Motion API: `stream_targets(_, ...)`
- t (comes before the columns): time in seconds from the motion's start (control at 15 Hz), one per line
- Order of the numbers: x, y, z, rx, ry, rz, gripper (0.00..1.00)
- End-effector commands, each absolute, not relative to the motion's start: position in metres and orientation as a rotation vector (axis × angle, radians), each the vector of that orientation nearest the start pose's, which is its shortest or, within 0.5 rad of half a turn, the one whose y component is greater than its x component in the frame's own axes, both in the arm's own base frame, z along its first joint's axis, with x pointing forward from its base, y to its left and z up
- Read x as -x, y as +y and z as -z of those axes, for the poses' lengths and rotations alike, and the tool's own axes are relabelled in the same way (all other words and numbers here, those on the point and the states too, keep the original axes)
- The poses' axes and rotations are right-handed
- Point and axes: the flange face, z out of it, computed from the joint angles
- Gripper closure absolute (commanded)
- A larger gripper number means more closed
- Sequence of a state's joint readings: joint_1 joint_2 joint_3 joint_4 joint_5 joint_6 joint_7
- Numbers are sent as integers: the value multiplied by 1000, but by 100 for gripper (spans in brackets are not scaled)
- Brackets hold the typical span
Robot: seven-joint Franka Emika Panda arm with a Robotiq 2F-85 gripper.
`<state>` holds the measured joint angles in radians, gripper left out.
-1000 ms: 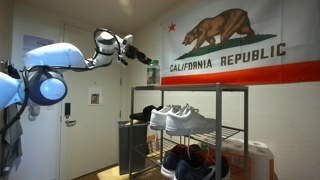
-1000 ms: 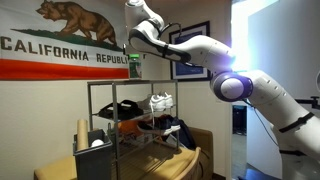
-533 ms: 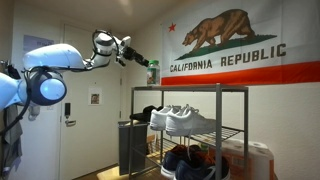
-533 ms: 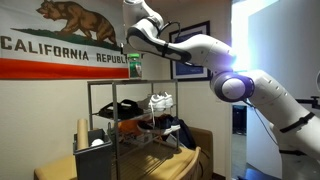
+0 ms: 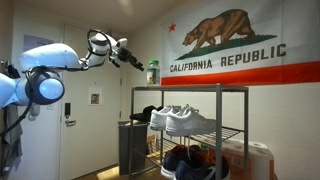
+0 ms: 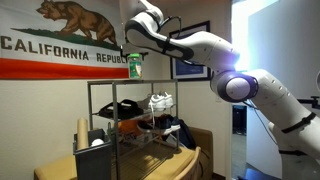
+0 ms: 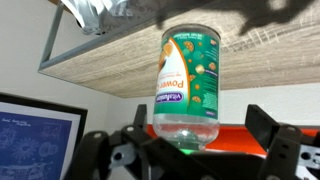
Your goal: Remove the green bottle from the grey bin and place it on top of the shoe rack
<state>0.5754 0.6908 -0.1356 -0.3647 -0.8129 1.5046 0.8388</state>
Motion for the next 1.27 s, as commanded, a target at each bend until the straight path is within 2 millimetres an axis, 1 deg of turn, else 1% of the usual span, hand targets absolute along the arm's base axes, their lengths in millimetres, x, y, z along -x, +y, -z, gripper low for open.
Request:
stream_targets(0.0, -593, 265, -767, 3180, 884, 1338, 0)
stream_targets(0.2, -582, 274, -762, 3256, 785, 1196, 0)
stream_targets(0.33, -575, 282, -761, 3283, 663, 1102, 0)
stream_targets(0.6, -561, 305, -767, 3237, 337, 955, 0)
stream_targets(0.87, -538, 324, -772, 3191, 41, 777, 0)
stream_targets(0.93, -552, 322, -765, 3200, 163, 864, 0)
stream_targets(1.07, -545, 327, -768, 3186, 94, 827, 0)
stream_targets(1.2, -544, 328, -768, 3185, 87, 820, 0)
